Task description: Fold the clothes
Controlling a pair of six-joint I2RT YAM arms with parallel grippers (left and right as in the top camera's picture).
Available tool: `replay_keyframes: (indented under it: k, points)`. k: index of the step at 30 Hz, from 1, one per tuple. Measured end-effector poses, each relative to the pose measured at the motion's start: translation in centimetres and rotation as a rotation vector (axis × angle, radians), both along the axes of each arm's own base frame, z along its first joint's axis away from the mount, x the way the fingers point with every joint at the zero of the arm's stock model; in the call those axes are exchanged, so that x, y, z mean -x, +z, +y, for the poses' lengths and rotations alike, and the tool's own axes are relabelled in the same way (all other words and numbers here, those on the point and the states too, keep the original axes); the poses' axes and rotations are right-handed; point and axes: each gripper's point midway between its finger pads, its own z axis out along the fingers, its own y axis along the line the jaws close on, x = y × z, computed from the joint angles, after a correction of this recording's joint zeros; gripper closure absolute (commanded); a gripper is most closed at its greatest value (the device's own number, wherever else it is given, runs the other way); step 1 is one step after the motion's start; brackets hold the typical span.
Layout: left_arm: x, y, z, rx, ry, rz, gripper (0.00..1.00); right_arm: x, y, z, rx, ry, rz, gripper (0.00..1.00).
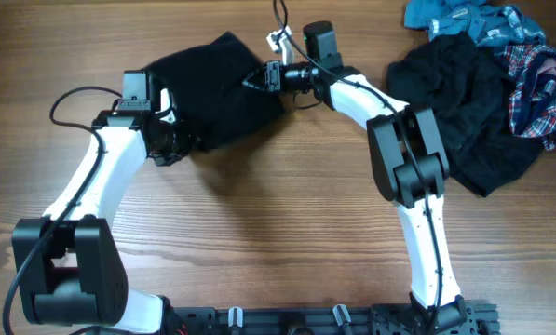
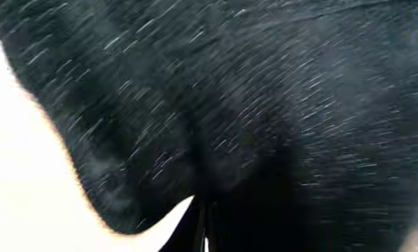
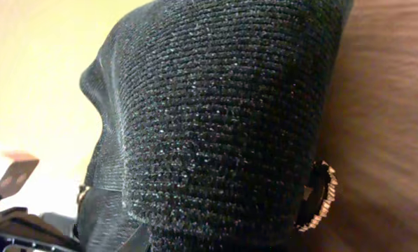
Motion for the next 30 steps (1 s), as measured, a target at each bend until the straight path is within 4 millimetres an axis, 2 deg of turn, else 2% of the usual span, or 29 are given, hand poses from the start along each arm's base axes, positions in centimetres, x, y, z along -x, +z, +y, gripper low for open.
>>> replay_keyframes:
  k: [4, 9, 12, 13, 15, 19, 23, 24, 25, 27, 30]
  points:
    - [-1.7, 0.4, 0.7, -0.039, 0.016, -0.073, 0.96, -0.8, -0.4, -0.4, 0.022, -0.055, 0.024, 0.88]
    - [-4.3, 0.9, 2.2, -0.121, 0.055, -0.176, 0.96, -0.6, -1.0, -0.2, 0.045, -0.085, 0.071, 0.89]
    - [-4.9, 0.4, 2.6, -0.143, 0.067, -0.184, 0.96, -0.3, -2.4, -0.5, 0.107, -0.129, 0.145, 0.89]
    - [-5.2, -0.7, 3.0, -0.155, 0.076, -0.172, 0.96, -0.2, -2.6, -0.6, 0.121, -0.138, 0.156, 0.89]
    - [-5.6, -1.7, 3.7, -0.158, 0.093, -0.163, 0.96, 0.0, -3.0, -0.9, 0.171, -0.173, 0.191, 0.89]
    - [-6.7, -1.8, 6.5, -0.156, 0.160, -0.194, 0.96, 0.7, -2.8, -1.4, 0.282, -0.245, 0.226, 0.89]
    - [-7.0, -1.4, 11.5, -0.188, 0.286, -0.212, 0.96, 0.5, -2.7, -2.6, 0.379, -0.325, 0.217, 0.86]
    - [-6.9, -1.4, 12.5, -0.195, 0.310, -0.211, 0.96, 0.3, -2.7, -2.9, 0.388, -0.338, 0.212, 0.80]
    - [-6.8, -1.5, 13.0, -0.198, 0.322, -0.209, 0.96, 0.1, -2.8, -3.1, 0.394, -0.347, 0.210, 0.69]
    - [-6.7, -1.5, 13.6, -0.204, 0.336, -0.207, 0.96, 0.0, -2.9, -3.4, 0.402, -0.359, 0.211, 0.36]
    - [-6.8, -1.4, 13.5, -0.205, 0.333, -0.209, 0.96, -0.1, -3.4, -4.3, 0.438, -0.383, 0.216, 0.13]
